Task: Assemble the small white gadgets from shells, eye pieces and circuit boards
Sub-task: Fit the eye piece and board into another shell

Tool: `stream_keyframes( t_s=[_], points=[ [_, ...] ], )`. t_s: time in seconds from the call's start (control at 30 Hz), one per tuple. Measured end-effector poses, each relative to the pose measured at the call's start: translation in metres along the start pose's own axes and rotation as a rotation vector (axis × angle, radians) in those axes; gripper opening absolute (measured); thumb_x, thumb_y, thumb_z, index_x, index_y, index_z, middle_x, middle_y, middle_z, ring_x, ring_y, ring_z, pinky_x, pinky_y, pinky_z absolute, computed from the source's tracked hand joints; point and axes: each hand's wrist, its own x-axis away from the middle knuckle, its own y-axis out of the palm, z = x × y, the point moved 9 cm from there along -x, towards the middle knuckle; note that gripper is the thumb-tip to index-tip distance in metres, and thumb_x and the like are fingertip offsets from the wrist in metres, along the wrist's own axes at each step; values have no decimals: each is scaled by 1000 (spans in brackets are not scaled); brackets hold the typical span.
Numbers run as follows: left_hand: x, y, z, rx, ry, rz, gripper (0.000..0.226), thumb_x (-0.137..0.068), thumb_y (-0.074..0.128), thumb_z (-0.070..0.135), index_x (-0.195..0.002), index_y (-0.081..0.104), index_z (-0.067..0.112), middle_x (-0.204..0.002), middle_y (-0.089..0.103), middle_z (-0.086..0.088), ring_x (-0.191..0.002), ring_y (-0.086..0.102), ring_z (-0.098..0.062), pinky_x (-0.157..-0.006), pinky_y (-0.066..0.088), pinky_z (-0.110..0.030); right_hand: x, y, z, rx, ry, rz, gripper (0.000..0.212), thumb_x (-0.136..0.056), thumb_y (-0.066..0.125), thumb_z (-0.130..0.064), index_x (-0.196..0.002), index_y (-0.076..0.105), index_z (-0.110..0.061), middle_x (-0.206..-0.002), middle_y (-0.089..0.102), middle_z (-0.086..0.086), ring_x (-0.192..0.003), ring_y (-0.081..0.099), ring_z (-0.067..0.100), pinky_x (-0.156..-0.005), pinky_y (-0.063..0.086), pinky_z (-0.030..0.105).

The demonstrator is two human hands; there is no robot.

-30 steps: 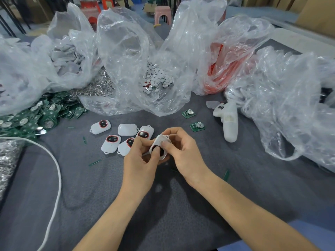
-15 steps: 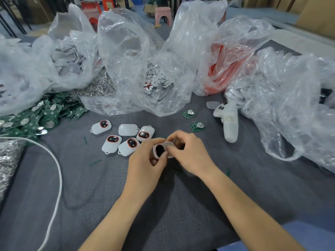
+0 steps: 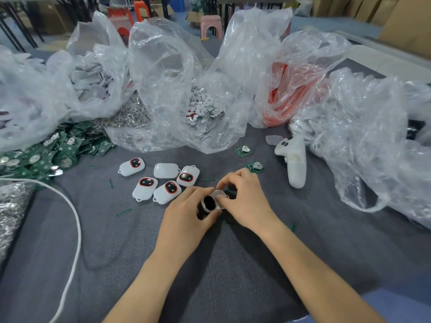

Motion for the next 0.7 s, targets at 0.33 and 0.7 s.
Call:
stream_keyframes(
  t_s=[0.33, 0.7],
  points=[
    [-1, -4, -12, 127, -104, 56, 38, -74, 79, 33, -109, 68, 22, -95, 55, 18, -76, 51, 12, -75, 33, -3, -80, -116, -6, 213, 27, 168, 13, -87, 61, -7, -95, 70, -7, -89, 66, 2, -81, 61, 17, -73, 43, 18],
    [0, -10, -10, 167, -47, 92, 21, -89, 66, 24, -110, 67, 20, -92, 58, 17, -69, 50, -5, -70, 36, -6, -146, -99, 59, 945, 344, -261, 50, -86, 66, -26, -127, 50, -1, -121, 57, 11, -110, 58, 26, -92, 48, 31]
  ],
)
